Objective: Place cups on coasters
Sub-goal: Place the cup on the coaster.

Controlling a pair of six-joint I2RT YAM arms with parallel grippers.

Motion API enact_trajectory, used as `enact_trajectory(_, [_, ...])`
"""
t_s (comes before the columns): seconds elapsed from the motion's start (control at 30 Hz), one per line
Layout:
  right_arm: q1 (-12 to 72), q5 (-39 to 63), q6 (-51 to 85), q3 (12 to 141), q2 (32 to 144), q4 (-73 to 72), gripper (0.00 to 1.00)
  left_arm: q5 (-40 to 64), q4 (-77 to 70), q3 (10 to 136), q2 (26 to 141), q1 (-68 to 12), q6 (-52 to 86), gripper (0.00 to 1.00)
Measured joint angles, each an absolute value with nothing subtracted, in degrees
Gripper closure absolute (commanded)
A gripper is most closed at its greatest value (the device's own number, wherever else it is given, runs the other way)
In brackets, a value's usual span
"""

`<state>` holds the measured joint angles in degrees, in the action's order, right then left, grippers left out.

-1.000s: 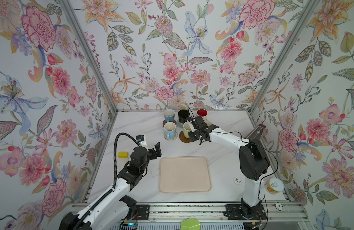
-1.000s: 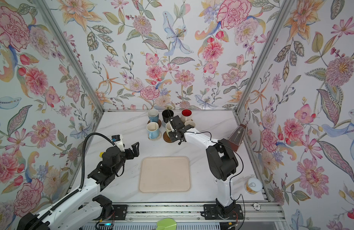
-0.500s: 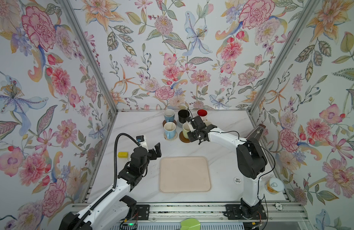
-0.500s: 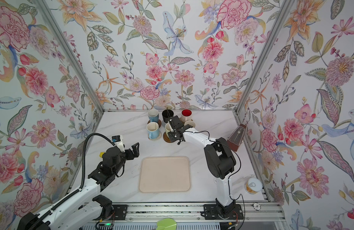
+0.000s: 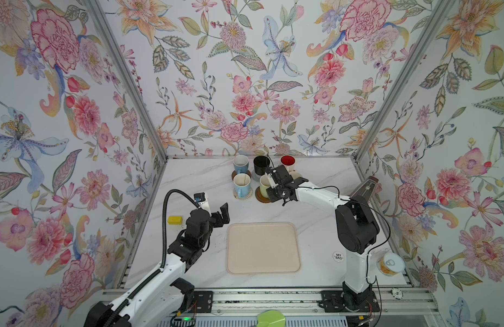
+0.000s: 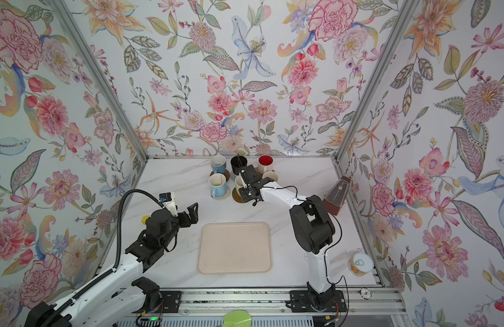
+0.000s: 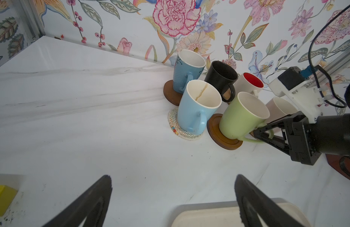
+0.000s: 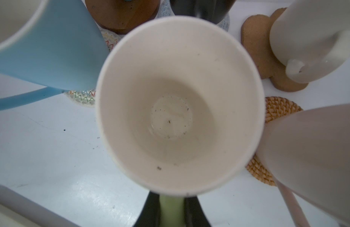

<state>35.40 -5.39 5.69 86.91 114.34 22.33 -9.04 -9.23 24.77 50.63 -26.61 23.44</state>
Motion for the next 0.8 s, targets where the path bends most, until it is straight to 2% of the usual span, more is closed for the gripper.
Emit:
enact_trajectory(0.17, [35.4, -5.4, 6.2, 86.9, 114.4, 22.2, 0.98, -9.0, -9.3, 24.8, 50.6, -26.6, 23.4, 0.01])
enact_trajectory(0.3, [35.4, -5.4, 6.5, 87.0, 114.6, 22.0, 0.91, -9.0, -9.2, 24.8, 50.6, -26.6, 23.4, 0.01])
enact_trajectory(0.43, [35.4, -5.4, 6.7, 87.0, 114.7, 21.6, 0.79, -9.0, -9.2, 24.8, 50.6, -26.6, 23.4, 0.01])
enact_trajectory(0.8, [35.4, -5.4, 7.4, 87.4, 114.7, 20.6, 0.63, -9.1, -9.1, 24.8, 50.1, -26.6, 23.4, 0.01])
